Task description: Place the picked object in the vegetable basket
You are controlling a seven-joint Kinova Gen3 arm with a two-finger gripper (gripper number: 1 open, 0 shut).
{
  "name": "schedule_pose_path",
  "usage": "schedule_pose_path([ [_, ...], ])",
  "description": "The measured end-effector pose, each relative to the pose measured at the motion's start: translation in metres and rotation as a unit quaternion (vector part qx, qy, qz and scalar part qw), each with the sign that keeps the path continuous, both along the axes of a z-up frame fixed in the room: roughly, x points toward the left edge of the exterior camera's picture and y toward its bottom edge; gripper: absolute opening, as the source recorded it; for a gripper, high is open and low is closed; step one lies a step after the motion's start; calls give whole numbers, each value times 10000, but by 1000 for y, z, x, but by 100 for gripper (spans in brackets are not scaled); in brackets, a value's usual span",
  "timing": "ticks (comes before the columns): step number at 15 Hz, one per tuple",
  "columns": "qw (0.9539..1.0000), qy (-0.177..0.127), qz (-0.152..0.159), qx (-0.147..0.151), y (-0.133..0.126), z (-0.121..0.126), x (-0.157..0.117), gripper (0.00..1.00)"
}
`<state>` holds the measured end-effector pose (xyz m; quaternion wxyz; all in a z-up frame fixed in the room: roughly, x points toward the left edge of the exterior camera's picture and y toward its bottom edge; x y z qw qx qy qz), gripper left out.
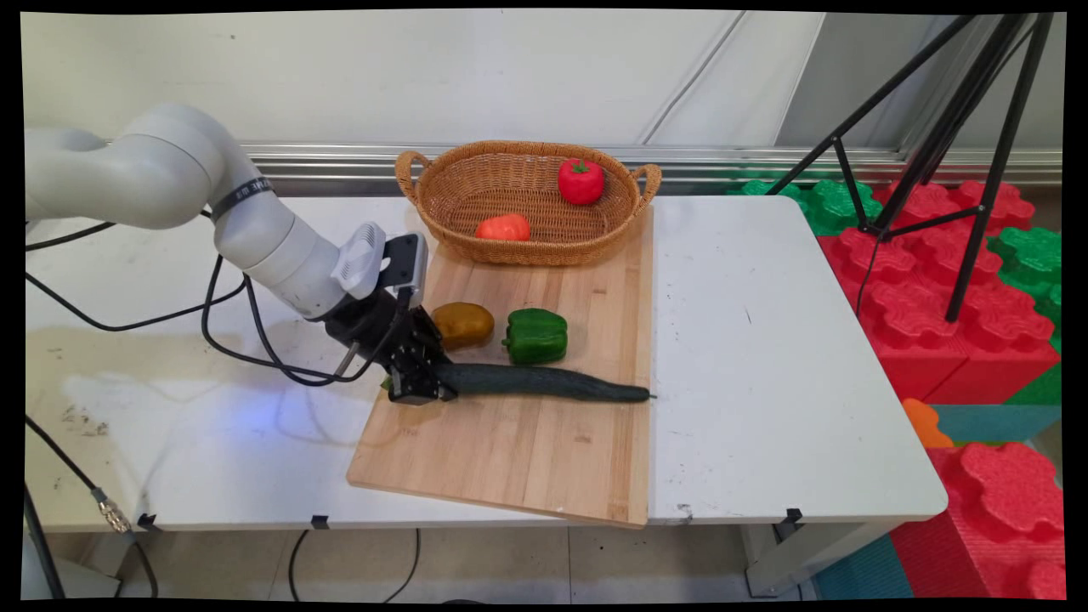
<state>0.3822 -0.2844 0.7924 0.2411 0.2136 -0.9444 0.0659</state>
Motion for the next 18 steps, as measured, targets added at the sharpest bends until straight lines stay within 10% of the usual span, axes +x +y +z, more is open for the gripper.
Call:
schedule_pose_path([
  [18, 9956, 793, -65, -488, 7, 104, 38, 0],
])
